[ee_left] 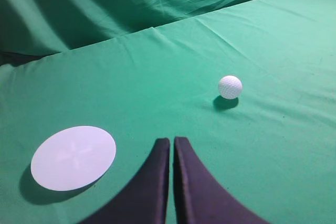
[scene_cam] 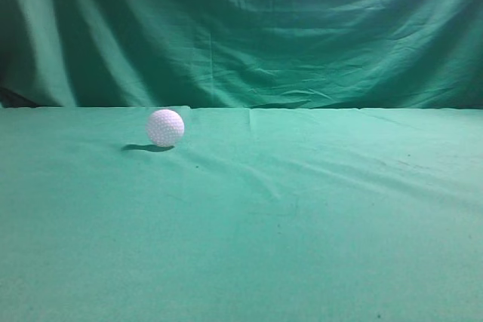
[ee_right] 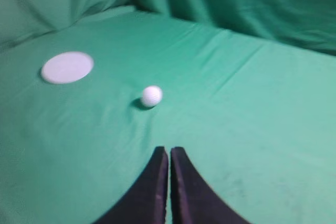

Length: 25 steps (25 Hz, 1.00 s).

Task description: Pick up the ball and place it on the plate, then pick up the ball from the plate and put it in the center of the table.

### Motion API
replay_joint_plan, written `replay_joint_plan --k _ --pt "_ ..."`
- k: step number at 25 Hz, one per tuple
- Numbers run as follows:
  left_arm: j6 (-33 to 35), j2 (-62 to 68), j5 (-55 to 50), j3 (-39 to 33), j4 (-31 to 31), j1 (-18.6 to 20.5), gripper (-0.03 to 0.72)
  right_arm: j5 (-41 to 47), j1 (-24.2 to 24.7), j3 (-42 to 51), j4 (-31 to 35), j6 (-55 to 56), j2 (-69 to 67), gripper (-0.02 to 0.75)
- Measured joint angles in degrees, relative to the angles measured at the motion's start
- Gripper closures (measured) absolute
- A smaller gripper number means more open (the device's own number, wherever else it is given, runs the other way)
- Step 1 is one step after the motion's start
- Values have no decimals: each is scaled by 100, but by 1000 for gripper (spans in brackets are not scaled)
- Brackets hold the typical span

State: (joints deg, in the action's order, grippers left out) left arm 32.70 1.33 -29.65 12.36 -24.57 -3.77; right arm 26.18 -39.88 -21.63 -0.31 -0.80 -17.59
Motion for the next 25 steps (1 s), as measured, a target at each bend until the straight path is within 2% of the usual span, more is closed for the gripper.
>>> replay_joint_plan --k 9,13,17,25 --pt "0 0 0 0 0 0 688 -746 2074 1169 4 9 1087 738" --pt "0 0 0 0 0 0 688 -918 2693 1719 58 9 1542 738" --pt "0 0 0 0 0 0 688 -938 2989 2228 71 9 1798 738" --pt "0 0 0 0 0 0 688 -644 3025 2320 80 13 1810 738"
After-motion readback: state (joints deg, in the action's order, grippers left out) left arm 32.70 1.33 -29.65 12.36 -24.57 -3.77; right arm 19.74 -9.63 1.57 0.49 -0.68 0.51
